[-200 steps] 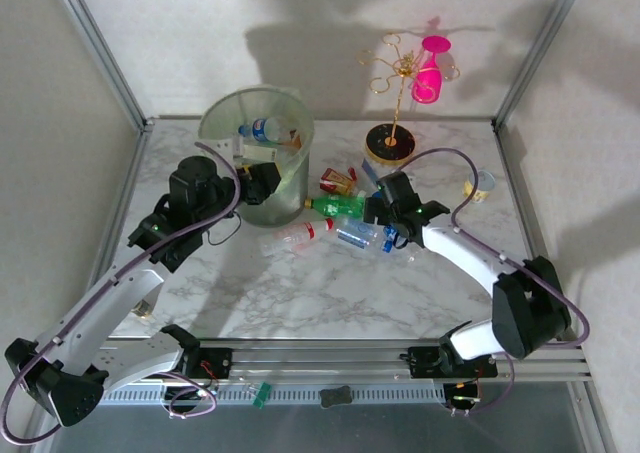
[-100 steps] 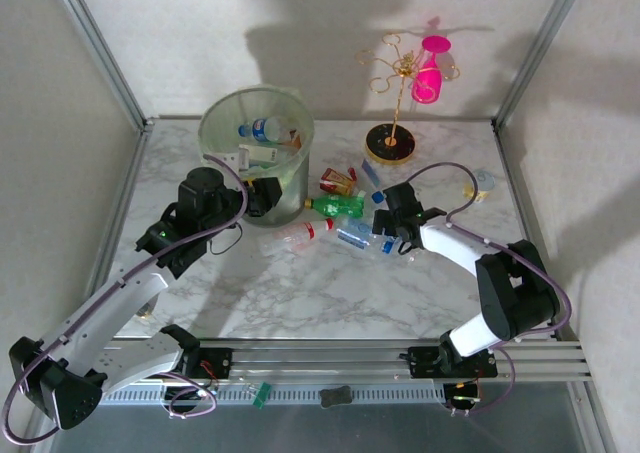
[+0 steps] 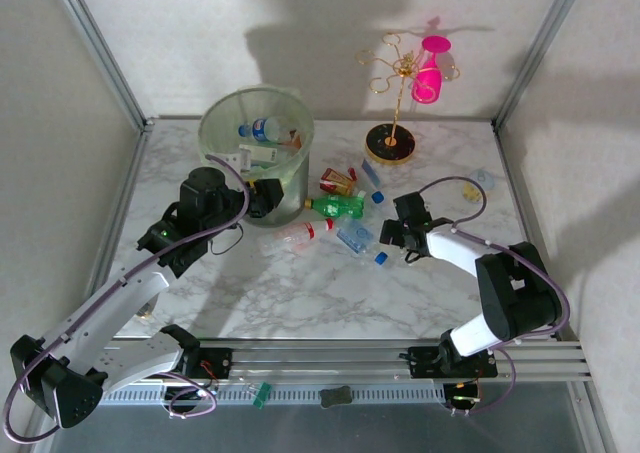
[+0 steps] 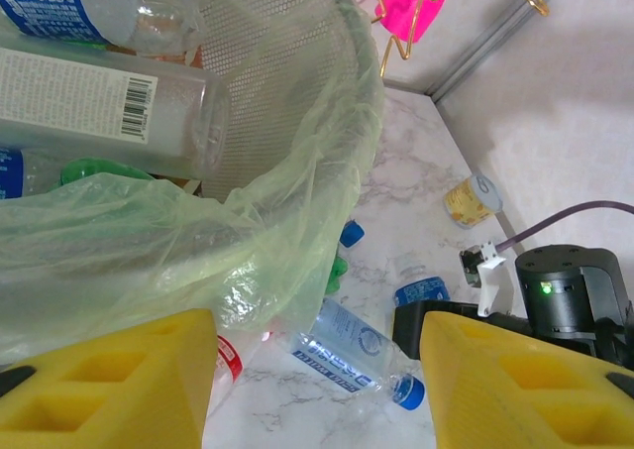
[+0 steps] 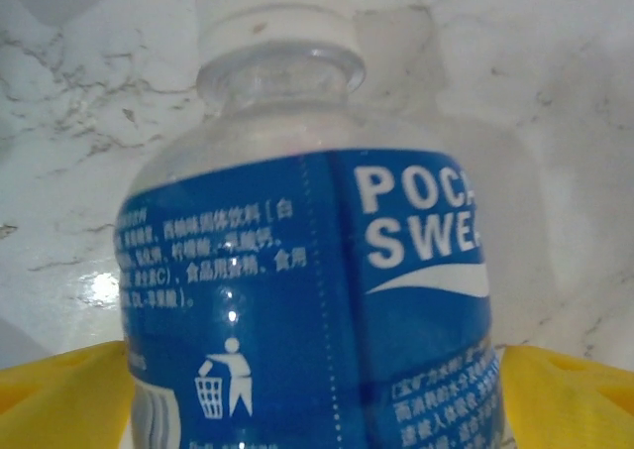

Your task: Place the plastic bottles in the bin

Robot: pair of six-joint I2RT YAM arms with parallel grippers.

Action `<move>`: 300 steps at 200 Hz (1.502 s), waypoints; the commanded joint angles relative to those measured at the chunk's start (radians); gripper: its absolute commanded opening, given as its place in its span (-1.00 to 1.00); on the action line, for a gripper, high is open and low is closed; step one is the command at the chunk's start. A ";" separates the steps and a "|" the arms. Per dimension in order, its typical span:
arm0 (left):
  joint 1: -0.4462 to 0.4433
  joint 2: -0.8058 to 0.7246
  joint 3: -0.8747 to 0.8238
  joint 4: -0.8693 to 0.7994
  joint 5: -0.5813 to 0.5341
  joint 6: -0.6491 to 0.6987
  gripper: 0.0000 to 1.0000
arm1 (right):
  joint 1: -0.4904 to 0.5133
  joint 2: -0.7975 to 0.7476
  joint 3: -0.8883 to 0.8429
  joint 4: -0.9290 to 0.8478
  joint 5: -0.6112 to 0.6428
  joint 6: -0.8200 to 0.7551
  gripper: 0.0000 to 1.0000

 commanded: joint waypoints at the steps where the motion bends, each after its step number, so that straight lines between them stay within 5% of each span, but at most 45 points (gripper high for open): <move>1: -0.006 -0.009 0.011 -0.012 0.016 0.003 0.13 | -0.022 -0.028 -0.032 0.031 -0.071 0.034 0.81; 114: -0.007 -0.020 0.034 -0.037 0.026 0.004 0.13 | -0.025 -0.108 -0.045 0.019 -0.083 0.039 -0.01; 174: -0.007 0.000 0.067 -0.013 0.064 -0.022 0.13 | 0.008 -0.313 -0.035 -0.022 -0.054 0.025 -0.03; 219: -0.019 0.025 0.117 0.057 0.151 -0.081 0.16 | 0.100 -0.583 -0.019 0.090 -0.148 -0.052 -0.03; 300: -0.120 0.099 0.206 0.246 0.257 -0.162 0.26 | 0.245 -0.606 0.102 0.186 -0.349 -0.144 -0.09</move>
